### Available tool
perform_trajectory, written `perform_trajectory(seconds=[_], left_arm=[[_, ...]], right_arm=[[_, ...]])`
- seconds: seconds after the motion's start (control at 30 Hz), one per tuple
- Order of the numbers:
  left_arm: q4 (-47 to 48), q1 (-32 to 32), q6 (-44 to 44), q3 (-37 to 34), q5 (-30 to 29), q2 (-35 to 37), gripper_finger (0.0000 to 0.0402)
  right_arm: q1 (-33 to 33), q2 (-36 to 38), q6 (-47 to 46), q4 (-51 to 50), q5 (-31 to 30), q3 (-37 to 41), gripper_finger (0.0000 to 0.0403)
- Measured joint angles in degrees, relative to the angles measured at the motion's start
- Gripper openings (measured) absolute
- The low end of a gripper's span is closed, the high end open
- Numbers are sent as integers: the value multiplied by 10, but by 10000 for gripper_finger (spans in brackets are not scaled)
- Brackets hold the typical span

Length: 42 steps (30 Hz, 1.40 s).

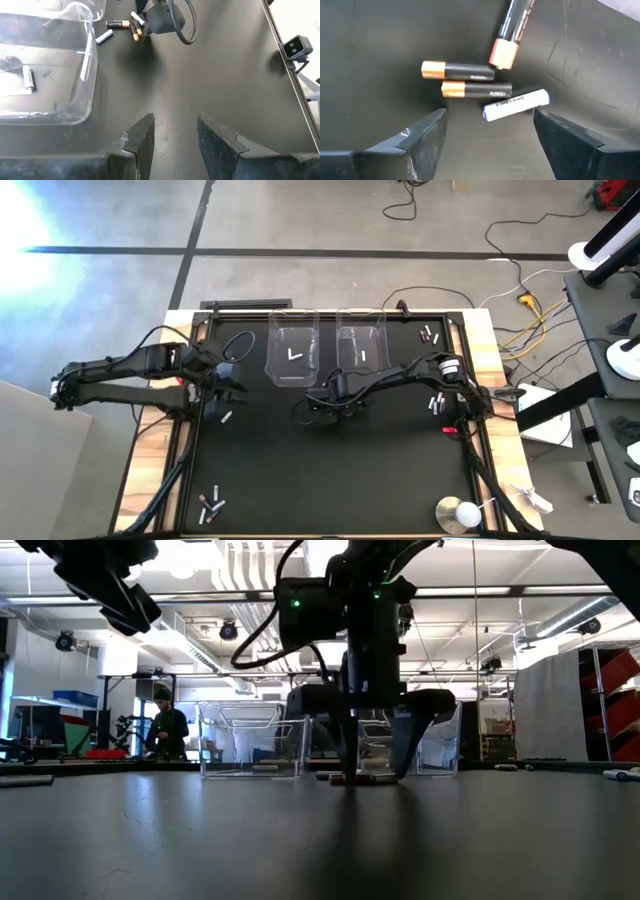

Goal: Sort batteries
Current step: Put the white battery into the left transparent bin

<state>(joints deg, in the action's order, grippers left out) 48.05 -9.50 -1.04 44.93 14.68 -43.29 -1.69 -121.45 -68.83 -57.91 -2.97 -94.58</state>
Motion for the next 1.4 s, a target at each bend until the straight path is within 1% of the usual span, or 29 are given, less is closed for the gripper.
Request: perform_trajectory(seconds=[0.23,0.4,0.53,0.83,1.0,1.17,1.4], left_arm=[[0,0,-13,0,0,-2,127],[-9,0,-14,0,-1,-9,127],[-18,0,-14,0,-1,-16,127],[-27,-1,-4,0,-1,-33,127],[-29,-2,4,0,-3,-32,127],[-29,-5,9,0,-6,-32,127],[-35,-5,9,0,-6,-32,127]], right_arm=[[0,1,12,-6,7,-9,292],[0,2,58,-37,11,-26,303],[5,2,95,-66,15,-25,308],[26,0,158,-39,16,-8,302],[32,0,169,-13,22,5,301],[33,2,171,11,37,26,287],[32,2,190,24,42,27,257]])
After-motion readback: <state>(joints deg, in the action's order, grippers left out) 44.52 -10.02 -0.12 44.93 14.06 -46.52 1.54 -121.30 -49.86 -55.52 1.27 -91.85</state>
